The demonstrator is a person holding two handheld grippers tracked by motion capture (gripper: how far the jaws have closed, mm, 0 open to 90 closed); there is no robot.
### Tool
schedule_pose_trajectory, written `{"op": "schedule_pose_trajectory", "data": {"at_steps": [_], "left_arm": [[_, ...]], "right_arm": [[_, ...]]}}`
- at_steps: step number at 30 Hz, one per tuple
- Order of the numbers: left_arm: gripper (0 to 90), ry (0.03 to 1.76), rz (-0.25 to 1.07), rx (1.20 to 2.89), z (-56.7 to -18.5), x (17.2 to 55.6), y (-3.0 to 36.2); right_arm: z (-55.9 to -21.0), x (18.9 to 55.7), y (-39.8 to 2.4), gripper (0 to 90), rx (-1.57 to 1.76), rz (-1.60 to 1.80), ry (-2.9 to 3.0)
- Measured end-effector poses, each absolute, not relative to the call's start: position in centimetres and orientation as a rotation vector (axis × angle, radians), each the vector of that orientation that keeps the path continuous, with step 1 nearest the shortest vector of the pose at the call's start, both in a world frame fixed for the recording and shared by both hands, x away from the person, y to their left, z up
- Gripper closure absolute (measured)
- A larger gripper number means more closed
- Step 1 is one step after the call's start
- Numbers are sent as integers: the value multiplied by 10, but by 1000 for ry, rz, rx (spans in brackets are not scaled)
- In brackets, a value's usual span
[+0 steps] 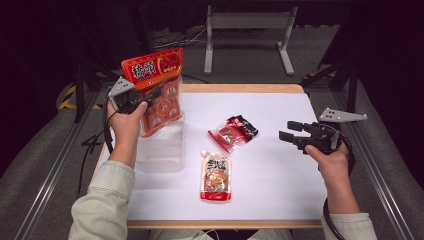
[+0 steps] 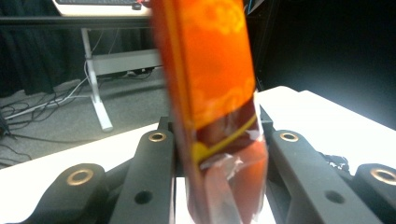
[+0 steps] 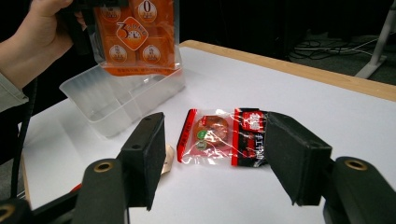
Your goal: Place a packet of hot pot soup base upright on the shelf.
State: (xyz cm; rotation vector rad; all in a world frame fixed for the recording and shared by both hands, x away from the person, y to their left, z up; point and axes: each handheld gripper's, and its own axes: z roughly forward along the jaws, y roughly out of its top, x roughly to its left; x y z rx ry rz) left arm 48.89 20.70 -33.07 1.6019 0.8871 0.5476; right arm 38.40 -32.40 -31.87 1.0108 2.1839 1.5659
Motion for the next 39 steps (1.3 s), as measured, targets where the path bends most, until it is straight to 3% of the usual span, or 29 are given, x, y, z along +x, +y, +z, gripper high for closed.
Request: {"op": "schedule_pose_trajectory", "data": {"at_steps": [19,39], "left_arm": [[712,910,511,1640,-349,495,205],[708,943,385,1869,-350,489,206]], "right_arm": [[-320,385,-323,381,1007,1567,2188],[-322,385,-321,376,1004,1567,2198]]}}
